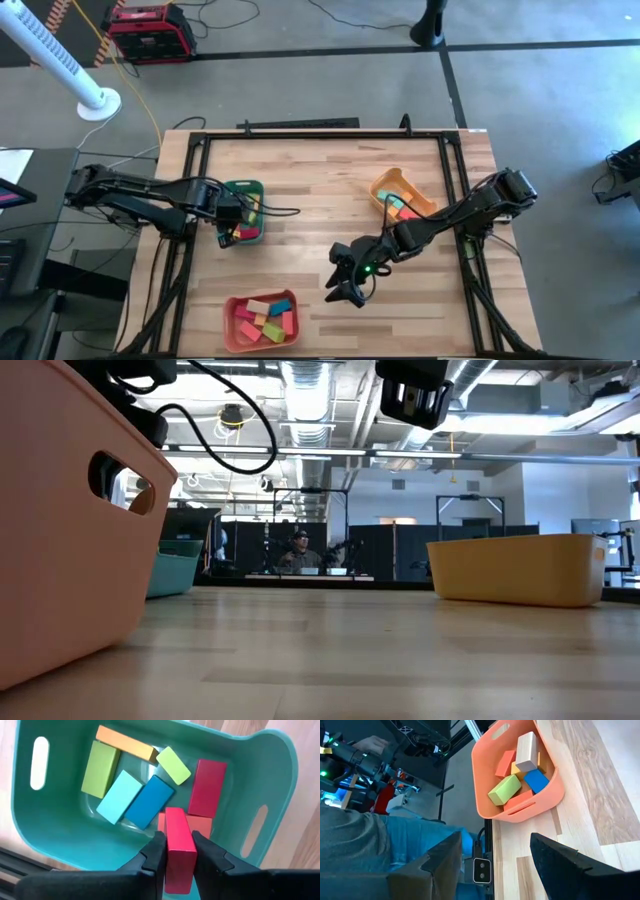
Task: Sort blocks by size
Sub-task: Put the thin red rectangular block into the green bin, then return to Home Position
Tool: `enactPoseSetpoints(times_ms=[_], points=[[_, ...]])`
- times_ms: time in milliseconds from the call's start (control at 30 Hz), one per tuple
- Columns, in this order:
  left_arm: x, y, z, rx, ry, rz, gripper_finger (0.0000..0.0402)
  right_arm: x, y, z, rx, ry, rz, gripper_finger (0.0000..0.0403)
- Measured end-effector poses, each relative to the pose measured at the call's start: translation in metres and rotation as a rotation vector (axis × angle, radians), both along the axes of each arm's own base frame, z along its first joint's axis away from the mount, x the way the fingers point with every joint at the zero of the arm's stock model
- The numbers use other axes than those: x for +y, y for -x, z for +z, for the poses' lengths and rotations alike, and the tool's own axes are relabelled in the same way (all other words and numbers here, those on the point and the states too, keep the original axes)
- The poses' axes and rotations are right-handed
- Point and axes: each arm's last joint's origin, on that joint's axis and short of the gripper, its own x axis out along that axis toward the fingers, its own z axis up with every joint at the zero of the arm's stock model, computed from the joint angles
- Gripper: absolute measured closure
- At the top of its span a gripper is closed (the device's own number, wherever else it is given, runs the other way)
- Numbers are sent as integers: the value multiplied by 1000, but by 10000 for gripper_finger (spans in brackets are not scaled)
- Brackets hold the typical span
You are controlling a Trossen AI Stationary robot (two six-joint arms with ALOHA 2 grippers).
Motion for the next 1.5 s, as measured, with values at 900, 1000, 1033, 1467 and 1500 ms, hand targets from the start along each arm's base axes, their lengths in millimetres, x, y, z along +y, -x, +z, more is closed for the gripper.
enactPoseSetpoints(times_ms=[900, 1000, 1033, 1467, 1500], points=[[0, 53, 99, -767, 19, 6, 237, -48, 95, 99, -211, 377, -190, 143], [2, 76, 109, -887, 21, 14, 237, -60, 123, 116, -256, 401, -235, 143], [3, 84, 111, -920, 19, 21, 236, -64, 132, 120, -266, 408, -251, 143], [8, 118, 120, -1082, -11, 10, 236, -94, 205, 86, -419, 442, -462, 143], [8, 116, 119, -1091, -22, 3, 237, -95, 207, 77, -430, 436, -473, 143]])
